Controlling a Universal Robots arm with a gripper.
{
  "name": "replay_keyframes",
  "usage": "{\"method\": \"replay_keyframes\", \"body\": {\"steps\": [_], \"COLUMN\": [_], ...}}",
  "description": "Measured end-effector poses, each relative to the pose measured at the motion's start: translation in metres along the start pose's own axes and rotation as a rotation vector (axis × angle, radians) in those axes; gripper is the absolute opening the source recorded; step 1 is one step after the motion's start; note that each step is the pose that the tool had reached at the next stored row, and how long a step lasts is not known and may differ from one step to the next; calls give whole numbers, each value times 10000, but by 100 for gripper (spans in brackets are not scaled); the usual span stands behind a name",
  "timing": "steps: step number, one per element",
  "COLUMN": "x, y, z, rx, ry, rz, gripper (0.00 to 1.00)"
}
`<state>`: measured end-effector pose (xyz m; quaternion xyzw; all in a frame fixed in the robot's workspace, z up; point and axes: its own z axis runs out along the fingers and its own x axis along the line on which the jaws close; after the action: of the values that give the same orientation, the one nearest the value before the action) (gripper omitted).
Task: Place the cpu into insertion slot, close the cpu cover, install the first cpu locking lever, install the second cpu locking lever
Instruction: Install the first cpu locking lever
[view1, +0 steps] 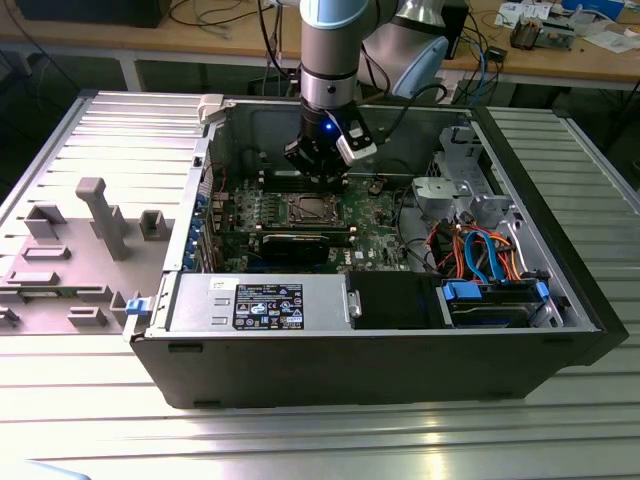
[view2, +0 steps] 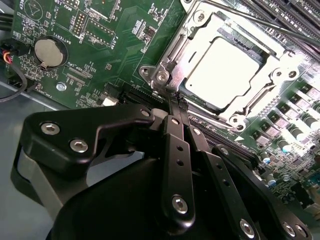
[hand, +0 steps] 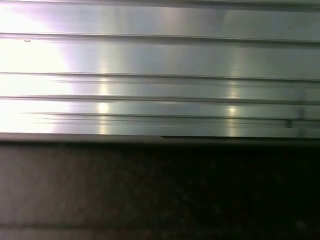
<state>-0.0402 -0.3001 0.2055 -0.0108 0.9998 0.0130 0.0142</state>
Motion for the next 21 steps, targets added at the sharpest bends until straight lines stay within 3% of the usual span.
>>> {"method": "replay_keyframes", "body": {"steps": [21], "x": [-13], "y": [-11], "z": [-1], "rx": [18], "ry": [-3], "rz": [0], "gripper": [11]}}
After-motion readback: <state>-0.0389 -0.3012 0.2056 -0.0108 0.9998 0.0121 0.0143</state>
